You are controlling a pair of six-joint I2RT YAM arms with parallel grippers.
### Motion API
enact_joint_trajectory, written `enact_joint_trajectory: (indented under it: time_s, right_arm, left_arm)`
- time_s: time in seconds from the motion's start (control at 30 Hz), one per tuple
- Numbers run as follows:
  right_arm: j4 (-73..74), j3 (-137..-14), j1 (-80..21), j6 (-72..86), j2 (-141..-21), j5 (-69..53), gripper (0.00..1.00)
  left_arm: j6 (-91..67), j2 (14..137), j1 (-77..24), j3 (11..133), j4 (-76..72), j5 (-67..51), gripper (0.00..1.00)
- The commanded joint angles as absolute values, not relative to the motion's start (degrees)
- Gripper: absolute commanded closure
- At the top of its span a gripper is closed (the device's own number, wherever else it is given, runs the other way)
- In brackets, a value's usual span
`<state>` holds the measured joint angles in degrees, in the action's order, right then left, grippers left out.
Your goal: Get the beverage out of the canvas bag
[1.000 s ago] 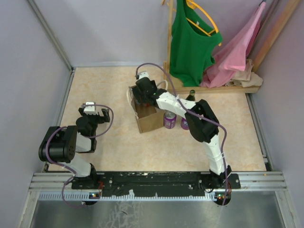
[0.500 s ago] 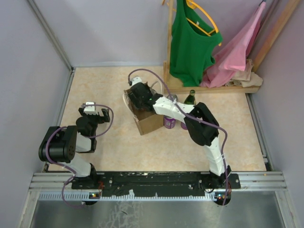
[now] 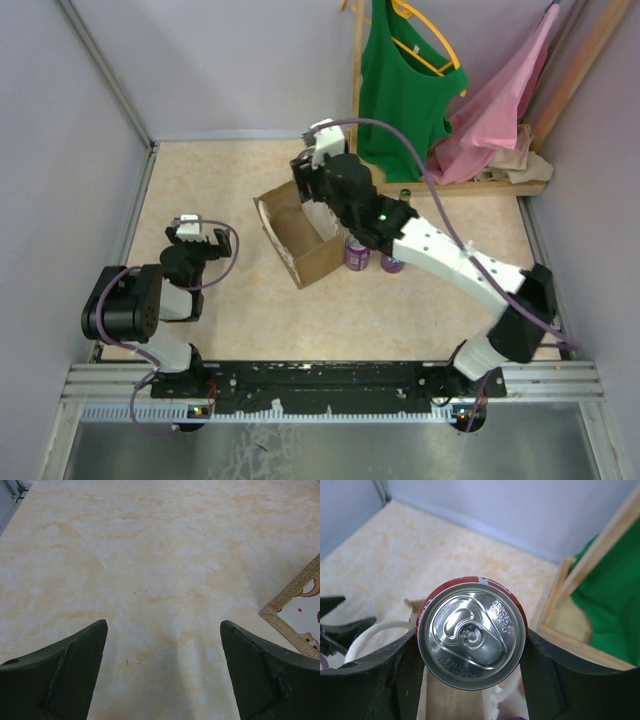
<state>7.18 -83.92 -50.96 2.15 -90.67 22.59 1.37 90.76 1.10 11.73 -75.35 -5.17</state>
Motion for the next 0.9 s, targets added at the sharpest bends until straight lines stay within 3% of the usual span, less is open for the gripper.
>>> enact_joint_trajectory:
  time_s: [0.0, 0.27, 0.7, 0.87]
  right_arm:
    - [-3.56, -78.77, -50.68, -1.31, -78.63, 34.99, 1.00]
    - [6.97, -64.44, -50.62, 3.07, -60.54, 45.37, 1.00]
    - [25.09, -49.35, -50.65, 19.38, -46.27, 39.76, 1.00]
    - [24.37, -42.58, -50.72, 24.76, -44.83, 32.81, 1.00]
  left_arm:
    - [1.67, 91.13, 0.99, 12.39, -76.03, -5.62, 0.00]
    - [1.67, 91.14, 1.03, 12.39, -76.03, -5.56, 0.00]
    - [1.68, 91.14, 1.01, 12.39, -76.03, -5.61, 0.00]
    - [1.67, 91.13, 1.01, 12.39, -76.03, -5.62, 0.00]
